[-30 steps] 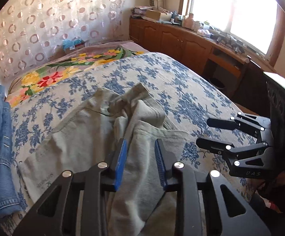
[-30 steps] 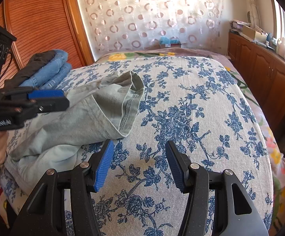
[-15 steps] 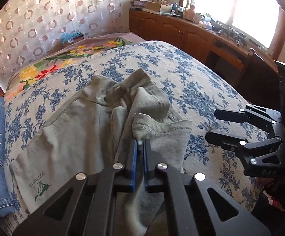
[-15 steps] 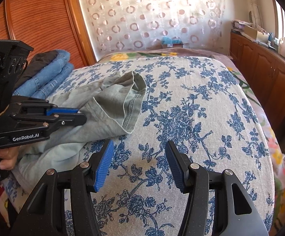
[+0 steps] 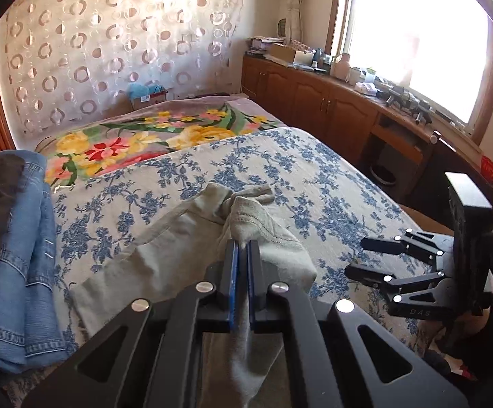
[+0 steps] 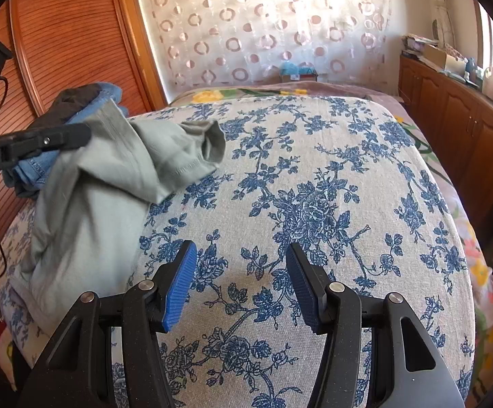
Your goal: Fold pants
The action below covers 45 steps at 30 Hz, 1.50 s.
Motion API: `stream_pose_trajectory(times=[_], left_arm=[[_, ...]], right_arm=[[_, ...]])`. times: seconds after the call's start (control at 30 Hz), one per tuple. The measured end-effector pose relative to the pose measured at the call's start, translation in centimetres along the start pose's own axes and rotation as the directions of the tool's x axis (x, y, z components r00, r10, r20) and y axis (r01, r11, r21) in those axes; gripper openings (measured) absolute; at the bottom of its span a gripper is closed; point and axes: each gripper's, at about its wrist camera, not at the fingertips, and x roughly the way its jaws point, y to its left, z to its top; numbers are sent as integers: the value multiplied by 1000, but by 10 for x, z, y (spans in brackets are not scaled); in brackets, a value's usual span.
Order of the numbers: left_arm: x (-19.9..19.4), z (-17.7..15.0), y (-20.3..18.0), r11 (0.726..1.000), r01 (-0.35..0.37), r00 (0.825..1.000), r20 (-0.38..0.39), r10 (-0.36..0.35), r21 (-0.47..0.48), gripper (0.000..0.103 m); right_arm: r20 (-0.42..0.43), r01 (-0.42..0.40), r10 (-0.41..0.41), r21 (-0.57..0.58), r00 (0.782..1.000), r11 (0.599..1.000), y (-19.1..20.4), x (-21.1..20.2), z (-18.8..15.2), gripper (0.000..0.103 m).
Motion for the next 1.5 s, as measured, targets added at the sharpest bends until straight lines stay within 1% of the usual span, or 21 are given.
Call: stream_pose_trajectory(times=[0.07, 0.13, 0.27, 0.33, 0.4, 0.43, 0.53, 0.6, 0.7, 0.8, 0.83, 0.9, 0.93, 0.97, 1.0, 1.07, 1.13, 1.27, 1.4, 1.47, 1.5], left_arm=[[3, -3, 1, 1000, -5, 1000, -15, 5, 0, 1], [12, -6, 1, 1000, 8, 999, -51, -8, -4, 4], [27, -16, -3, 1000, 25, 996, -86, -25, -4, 4], [28, -18, -9, 999, 41, 996, -78, -40, 9, 3], [28, -17, -12, 999, 44, 997, -70, -43, 9, 2], [27, -16, -13, 999, 42, 997, -62, -41, 12, 0], [19, -11, -13, 999, 36, 999, -27, -36, 11, 0], [7, -6, -10, 1000, 28, 999, 18, -28, 1, 0], [-13, 2, 3, 999, -5, 996, 92, 9, -43, 0], [-27, 7, 19, 996, -63, 988, 137, 72, -66, 0], [-33, 8, 27, 993, -78, 985, 149, 91, -90, 0], [-43, 7, 47, 981, -137, 972, 172, 160, -138, 0], [-46, 5, 57, 970, -188, 961, 175, 214, -155, 0], [-47, 2, 67, 960, -217, 954, 172, 248, -177, 0], [-47, -1, 80, 949, -239, 950, 151, 272, -204, 0], [-43, -9, 95, 938, -263, 948, 122, 295, -227, 0], [-39, -18, 101, 933, -277, 948, 96, 305, -230, 0], [-31, -30, 97, 940, -263, 956, 73, 284, -215, 0], [-25, -35, 92, 946, -245, 963, 64, 264, -211, 0], [-24, -36, 91, 950, -231, 967, 59, 249, -211, 1], [-24, -36, 89, 950, -223, 969, 54, 240, -217, 4]], right_arm=[[-1, 0, 0, 1, 1000, 1000, 0, 1, 0, 56], [-2, 0, 0, 1, 1000, 1000, 0, 1, 0, 56], [-3, 0, 0, 0, 1000, 1000, -1, 1, -1, 56], [-3, 1, -1, 1, 1000, 1000, -1, 0, -1, 56], [-3, 0, 0, 3, 1000, 1000, 0, 0, 0, 56], [-3, 0, 0, 2, 1000, 1000, 0, 1, 0, 56], [-6, 0, 0, 0, 1000, 1000, -1, 2, -1, 56], [-6, -1, 1, 1, 1000, 1000, -2, 3, -2, 56], [-7, -1, 1, 0, 1000, 1000, -1, 3, -1, 56], [-8, -1, 1, -3, 1000, 1000, -2, 3, -2, 56], [-9, -1, 1, -3, 1000, 1000, -2, 3, -2, 56], [-11, -2, 2, 0, 1000, 1000, -2, 3, -2, 56], [-12, -2, 2, 1, 1000, 1000, -2, 3, -2, 56], [-12, -2, 2, 1, 1000, 1000, -3, 4, -2, 56], [-12, -1, 1, 0, 1000, 1000, -3, 4, -2, 56], [-12, -2, 2, 0, 1000, 1000, -3, 4, -2, 56], [-13, 0, 0, -2, 1000, 1000, -3, 4, -2, 56], [-16, 3, -3, 0, 1000, 1000, -4, 4, -1, 56], [-24, 7, -7, -2, 1000, 1000, -5, 4, -2, 56], [-17, 15, -15, -14, 1000, 1000, -2, 2, 0, 56], [-12, 16, -16, -23, 1000, 1000, 0, 0, 1, 56]])
